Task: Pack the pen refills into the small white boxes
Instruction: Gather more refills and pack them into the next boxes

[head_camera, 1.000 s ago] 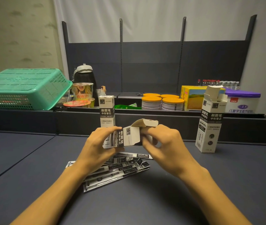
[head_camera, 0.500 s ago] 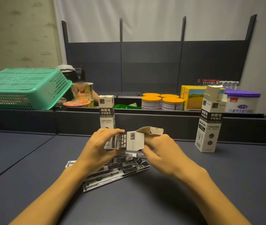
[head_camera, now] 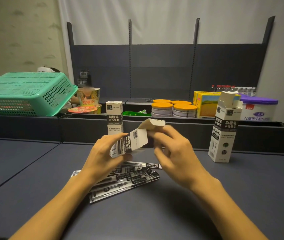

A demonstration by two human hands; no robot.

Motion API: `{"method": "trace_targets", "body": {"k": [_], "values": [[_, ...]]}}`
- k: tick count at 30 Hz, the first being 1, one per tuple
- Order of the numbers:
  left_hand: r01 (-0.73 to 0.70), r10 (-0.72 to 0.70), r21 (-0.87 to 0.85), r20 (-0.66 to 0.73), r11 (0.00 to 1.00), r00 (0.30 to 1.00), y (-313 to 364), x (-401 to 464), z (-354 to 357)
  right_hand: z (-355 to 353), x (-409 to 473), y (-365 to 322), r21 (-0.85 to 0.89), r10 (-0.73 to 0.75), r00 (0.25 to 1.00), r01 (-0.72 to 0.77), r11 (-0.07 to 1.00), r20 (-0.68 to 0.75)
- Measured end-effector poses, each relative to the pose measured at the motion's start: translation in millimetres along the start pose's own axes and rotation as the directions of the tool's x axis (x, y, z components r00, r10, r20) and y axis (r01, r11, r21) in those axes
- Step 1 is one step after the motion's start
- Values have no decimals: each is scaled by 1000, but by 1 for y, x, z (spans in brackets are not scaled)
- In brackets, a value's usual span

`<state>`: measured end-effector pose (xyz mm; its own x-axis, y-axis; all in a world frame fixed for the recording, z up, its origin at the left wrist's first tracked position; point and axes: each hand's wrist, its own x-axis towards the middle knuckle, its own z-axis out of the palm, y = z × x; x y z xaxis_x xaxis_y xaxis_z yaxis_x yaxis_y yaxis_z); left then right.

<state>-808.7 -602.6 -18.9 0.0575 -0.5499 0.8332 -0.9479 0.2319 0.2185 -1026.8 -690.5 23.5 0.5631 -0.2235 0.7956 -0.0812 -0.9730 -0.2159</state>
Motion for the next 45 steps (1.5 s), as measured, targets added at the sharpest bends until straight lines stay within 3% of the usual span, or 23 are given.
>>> {"method": "trace_targets", "body": {"k": [2,5,9,13,16,23,27,33,36,40,42,45], "values": [[13,-13,12,-21,1000,1000,0,0,-1,-3,1,3,24,2,996,0,1000,-90],[26,-25,31,-38,999,999,1,1,-2,-5,0,9,36,83,993,-81,996,-81],[38,-36,39,-65,999,997,2,2,-4,2,-3,18,-46,178,974,-173,984,138],[48,-46,48,-53,998,998,-1,0,-3,19,-14,17,-228,329,825,-249,941,460],[54,-52,54,-42,997,998,-1,1,-3,30,-19,16,-311,391,770,-261,914,504],[50,-48,35,-40,998,998,-1,0,-5,37,-19,15,-413,417,753,-211,886,510],[49,-48,27,-44,998,998,0,1,-5,31,-18,21,-296,467,745,-365,883,475],[56,-56,27,-32,998,998,-2,0,-5,18,-13,26,-120,595,708,-600,791,379],[60,-59,17,-25,998,998,-2,1,-5,9,-5,20,128,678,653,-745,655,337],[62,-62,20,-27,998,998,-2,0,-5,-7,4,2,584,652,596,-763,278,469],[69,-69,20,-27,997,997,-3,0,-5,-12,6,-4,656,630,617,-723,216,473],[89,-89,10,-29,996,996,-3,1,-6,-17,7,-4,725,615,671,-652,222,415]]}}
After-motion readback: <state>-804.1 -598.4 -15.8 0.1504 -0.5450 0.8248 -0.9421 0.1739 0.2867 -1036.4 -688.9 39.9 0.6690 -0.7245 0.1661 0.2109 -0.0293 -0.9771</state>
